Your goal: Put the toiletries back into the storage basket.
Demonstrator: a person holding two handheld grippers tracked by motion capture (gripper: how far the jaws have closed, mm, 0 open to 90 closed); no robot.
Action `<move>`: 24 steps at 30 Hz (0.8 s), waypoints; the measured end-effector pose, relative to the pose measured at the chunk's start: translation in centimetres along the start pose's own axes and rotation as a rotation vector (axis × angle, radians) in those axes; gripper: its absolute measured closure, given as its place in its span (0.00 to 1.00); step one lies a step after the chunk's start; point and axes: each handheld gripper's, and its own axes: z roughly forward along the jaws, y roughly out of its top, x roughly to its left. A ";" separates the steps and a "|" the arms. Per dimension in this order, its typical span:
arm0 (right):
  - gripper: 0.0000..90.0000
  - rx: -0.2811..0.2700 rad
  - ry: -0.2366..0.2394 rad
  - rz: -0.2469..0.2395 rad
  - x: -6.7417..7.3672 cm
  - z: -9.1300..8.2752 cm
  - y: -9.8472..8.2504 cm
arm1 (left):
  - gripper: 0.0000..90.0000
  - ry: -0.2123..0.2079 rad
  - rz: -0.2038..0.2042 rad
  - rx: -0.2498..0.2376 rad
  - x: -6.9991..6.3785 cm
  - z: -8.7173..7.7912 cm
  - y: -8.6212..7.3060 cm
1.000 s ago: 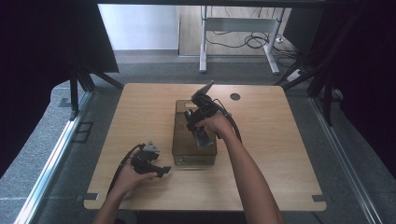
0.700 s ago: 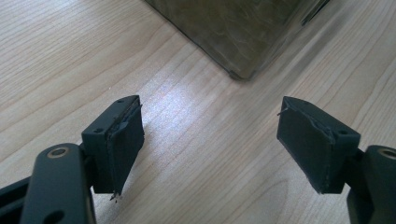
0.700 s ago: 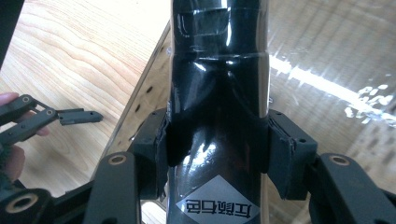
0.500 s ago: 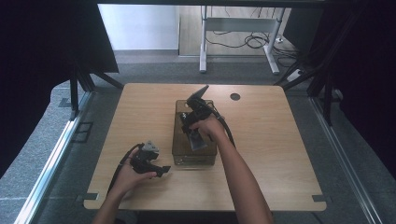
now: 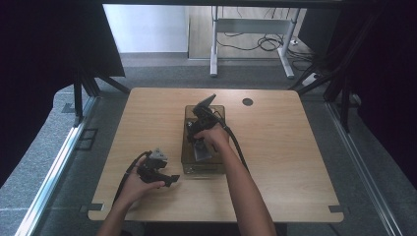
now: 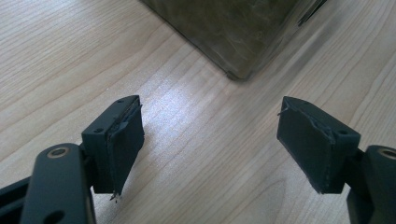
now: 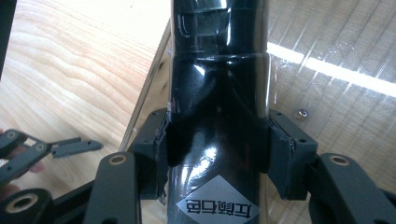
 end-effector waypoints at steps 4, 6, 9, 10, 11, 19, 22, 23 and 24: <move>0.51 -0.008 -0.001 0.033 -0.3 0.5 -0.1 | 0.26 -0.001 -0.005 0.000 -0.1 0.1 0.0; 0.51 -0.010 0.003 0.045 -0.4 0.7 -0.2 | 0.26 -0.001 0.000 0.003 -0.2 0.1 0.1; 0.51 -0.018 0.001 0.078 -0.6 0.9 -0.3 | 0.26 -0.001 0.003 0.005 -0.2 0.1 0.1; 0.51 -0.021 0.002 0.089 -0.6 1.0 -0.3 | 0.26 -0.002 0.003 0.005 -0.3 0.1 0.1; 0.51 -0.025 0.000 0.102 -0.7 1.1 -0.3 | 0.26 -0.002 0.003 0.005 -0.3 0.1 0.1; 0.51 -0.047 0.013 0.183 -0.9 1.6 -0.5 | 0.26 -0.003 0.000 0.000 -0.3 0.1 0.1; 0.51 -0.059 0.018 0.206 -1.0 1.7 -0.6 | 0.26 -0.006 0.009 -0.002 -0.3 0.0 0.2; 0.51 -0.062 0.017 0.214 -1.0 1.8 -0.7 | 0.26 -0.006 0.006 0.000 -0.4 0.0 0.2; 0.51 -0.065 0.015 0.222 -1.0 1.9 -0.7 | 0.26 -0.006 0.003 0.000 -0.4 0.1 0.2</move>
